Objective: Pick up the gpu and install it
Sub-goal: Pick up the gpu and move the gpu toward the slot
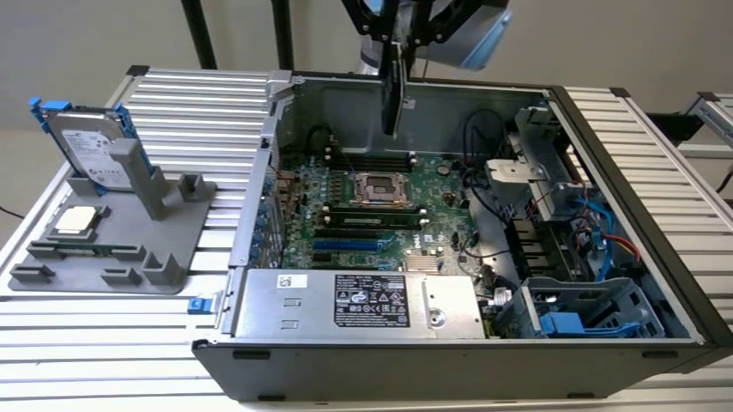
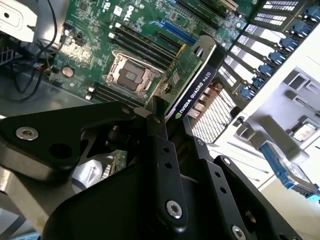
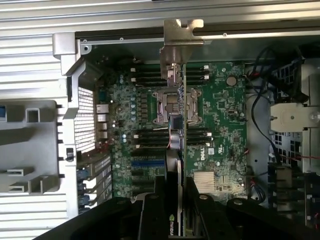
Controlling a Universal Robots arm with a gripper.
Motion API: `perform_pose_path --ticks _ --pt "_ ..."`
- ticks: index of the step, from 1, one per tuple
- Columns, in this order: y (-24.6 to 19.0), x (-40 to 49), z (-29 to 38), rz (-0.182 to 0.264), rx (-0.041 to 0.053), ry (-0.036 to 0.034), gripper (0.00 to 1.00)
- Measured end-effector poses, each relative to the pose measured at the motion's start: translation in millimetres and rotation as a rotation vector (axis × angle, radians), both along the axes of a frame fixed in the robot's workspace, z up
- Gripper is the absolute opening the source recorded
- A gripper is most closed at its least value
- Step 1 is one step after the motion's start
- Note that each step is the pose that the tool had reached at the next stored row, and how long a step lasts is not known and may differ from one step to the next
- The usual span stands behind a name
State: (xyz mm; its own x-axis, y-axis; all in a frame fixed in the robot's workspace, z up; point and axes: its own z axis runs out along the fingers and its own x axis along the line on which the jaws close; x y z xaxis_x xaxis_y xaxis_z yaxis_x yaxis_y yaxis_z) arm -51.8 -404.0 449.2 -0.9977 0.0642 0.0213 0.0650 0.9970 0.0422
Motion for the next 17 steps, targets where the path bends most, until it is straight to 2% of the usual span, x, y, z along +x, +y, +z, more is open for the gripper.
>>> perform_pose_path --ticks 9,17 --pt "0.0 13.6 0.0 0.0 0.0 0.0 0.0" --pt "-1.2 14.6 0.0 0.0 0.0001 0.0 0.0"
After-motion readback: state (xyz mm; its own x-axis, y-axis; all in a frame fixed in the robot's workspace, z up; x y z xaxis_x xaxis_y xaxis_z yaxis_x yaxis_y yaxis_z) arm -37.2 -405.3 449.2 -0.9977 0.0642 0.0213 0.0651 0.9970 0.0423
